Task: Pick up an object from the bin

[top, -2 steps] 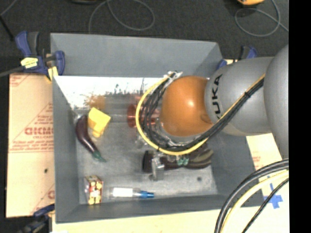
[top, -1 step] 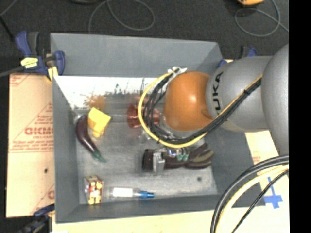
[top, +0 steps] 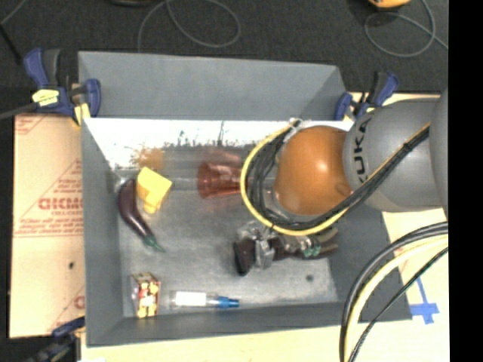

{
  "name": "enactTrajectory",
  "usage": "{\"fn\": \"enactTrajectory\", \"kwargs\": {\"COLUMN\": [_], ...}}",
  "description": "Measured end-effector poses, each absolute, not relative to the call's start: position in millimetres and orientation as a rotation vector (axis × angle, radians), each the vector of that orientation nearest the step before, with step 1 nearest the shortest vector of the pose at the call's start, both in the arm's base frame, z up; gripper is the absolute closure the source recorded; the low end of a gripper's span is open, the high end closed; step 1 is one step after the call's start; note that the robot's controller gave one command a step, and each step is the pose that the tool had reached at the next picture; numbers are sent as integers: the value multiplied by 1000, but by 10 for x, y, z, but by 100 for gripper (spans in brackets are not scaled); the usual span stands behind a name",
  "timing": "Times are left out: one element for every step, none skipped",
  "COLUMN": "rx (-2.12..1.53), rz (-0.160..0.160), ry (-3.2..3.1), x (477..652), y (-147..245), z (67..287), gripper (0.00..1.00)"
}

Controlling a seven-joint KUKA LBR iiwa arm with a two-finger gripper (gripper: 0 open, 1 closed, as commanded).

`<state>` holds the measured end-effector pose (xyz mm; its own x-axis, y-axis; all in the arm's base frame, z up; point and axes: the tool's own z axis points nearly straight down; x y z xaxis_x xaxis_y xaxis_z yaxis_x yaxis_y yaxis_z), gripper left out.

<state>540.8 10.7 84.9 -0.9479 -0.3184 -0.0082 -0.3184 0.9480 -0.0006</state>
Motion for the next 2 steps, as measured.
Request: {"fn": "enactTrajectory", "kwargs": {"rx": [-503,-515], "rz": [1,3], "ry": [3093,3089], "x": [5408,5295], "y": [107,25], "z": [849,2043], "gripper": [100,100]}}
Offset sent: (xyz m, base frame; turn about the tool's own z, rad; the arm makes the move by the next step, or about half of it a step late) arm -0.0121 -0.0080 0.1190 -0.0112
